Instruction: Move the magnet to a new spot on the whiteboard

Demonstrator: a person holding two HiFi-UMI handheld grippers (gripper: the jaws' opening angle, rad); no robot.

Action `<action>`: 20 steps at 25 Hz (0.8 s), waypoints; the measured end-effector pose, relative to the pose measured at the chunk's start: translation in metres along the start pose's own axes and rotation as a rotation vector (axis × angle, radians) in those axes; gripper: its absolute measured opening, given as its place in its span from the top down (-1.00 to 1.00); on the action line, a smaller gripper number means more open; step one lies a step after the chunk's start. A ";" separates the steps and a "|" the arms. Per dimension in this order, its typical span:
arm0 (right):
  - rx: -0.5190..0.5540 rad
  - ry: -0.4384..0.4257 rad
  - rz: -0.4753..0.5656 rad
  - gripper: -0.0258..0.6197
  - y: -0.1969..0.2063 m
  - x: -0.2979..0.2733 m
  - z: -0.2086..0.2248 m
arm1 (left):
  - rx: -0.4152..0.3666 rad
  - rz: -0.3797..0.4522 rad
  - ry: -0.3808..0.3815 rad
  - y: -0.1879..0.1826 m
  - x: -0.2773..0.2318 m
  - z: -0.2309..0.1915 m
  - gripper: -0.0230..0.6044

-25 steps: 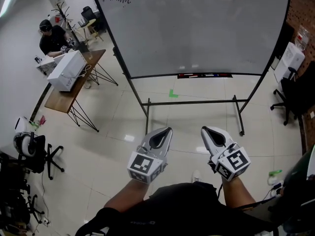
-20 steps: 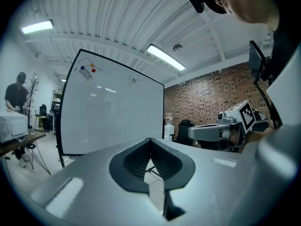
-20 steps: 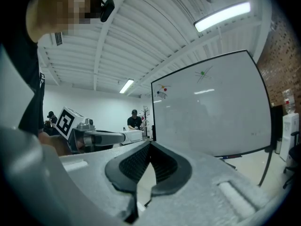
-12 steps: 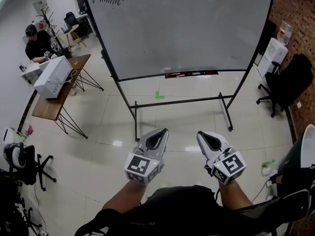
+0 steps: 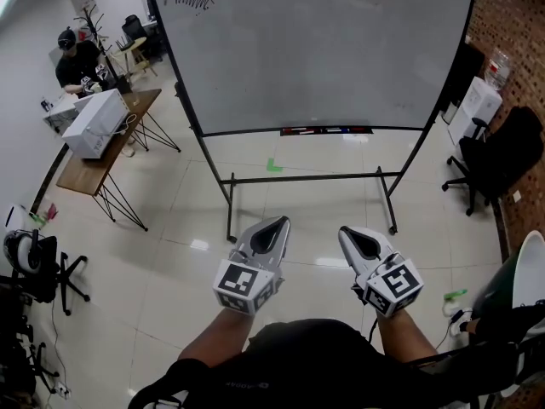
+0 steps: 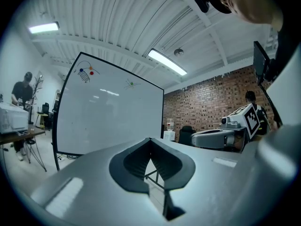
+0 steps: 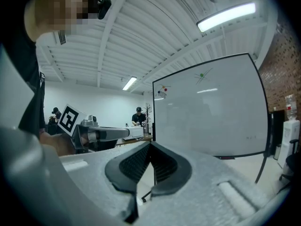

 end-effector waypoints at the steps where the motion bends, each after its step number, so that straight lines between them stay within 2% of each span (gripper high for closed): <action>1: 0.001 -0.007 0.001 0.92 0.002 0.003 0.002 | -0.002 0.000 -0.002 0.001 -0.001 0.004 0.88; 8: 0.006 -0.038 0.017 0.92 0.005 0.018 0.010 | -0.018 -0.010 -0.031 -0.003 -0.005 0.022 0.88; 20: 0.008 -0.030 0.031 0.92 0.008 0.022 0.011 | -0.053 -0.036 0.011 0.003 -0.011 0.029 0.88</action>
Point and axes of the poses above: the fingertips, and each gripper's own axes: x backward along the fingers, z to its right, y out of its underside, the point moved 5 cm from there along x, backward along the fingers, and after that the axes turned 5 degrees about z, right-handed, at the moved point
